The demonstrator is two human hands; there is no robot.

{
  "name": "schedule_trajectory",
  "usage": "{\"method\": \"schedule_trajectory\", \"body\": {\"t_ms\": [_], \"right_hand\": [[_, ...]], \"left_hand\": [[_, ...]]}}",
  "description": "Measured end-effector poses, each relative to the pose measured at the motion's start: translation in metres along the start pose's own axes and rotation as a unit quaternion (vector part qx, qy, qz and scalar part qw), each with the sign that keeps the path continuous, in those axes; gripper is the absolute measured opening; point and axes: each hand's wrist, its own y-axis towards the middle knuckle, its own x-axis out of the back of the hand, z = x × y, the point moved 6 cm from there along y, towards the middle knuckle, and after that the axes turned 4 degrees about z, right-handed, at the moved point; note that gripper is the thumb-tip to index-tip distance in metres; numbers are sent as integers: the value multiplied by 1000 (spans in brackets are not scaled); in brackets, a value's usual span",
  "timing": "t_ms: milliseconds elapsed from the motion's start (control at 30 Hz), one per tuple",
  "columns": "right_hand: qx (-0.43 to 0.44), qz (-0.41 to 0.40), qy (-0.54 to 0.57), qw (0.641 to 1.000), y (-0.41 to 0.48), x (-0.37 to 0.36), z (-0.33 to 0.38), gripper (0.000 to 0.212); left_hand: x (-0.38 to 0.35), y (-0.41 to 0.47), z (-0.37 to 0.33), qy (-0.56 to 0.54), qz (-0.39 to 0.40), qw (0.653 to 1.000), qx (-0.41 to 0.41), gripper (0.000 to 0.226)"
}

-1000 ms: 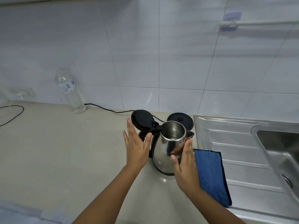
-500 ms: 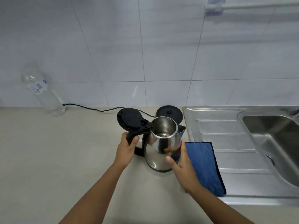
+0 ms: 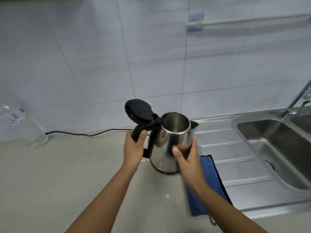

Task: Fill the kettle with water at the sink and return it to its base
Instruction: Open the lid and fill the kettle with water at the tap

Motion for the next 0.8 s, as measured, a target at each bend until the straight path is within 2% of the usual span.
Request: {"method": "schedule_trajectory", "body": {"t_ms": [133, 267, 333, 433, 567, 600, 667, 733, 800], "right_hand": [[18, -48, -18, 999, 21, 43, 23, 70], [30, -90, -40, 995, 33, 102, 34, 66], [29, -111, -35, 993, 34, 136, 35, 62], [21, -143, -32, 989, 34, 191, 31, 82], [-8, -166, -33, 986, 32, 269, 9, 72], [-18, -161, -37, 986, 29, 288, 3, 75], [-29, -153, -47, 987, 30, 317, -7, 100], [-45, -144, -50, 987, 32, 358, -17, 114], [-55, -129, -44, 989, 38, 385, -24, 106]], "left_hand": [[-40, 18, -32, -11, 45, 999, -26, 35], [-99, 25, -58, -32, 100, 993, -47, 41], [-134, 24, -71, -45, 125, 990, -50, 37], [-192, 16, -85, -63, 164, 983, -55, 35], [-273, -3, -83, -72, 186, 979, -44, 55], [-293, -10, -79, -76, 189, 978, -36, 62], [-324, -19, -74, -81, 190, 978, -27, 69], [-366, -32, -75, -88, 189, 978, -19, 61], [-395, -41, -76, -97, 184, 978, -12, 52]]}}
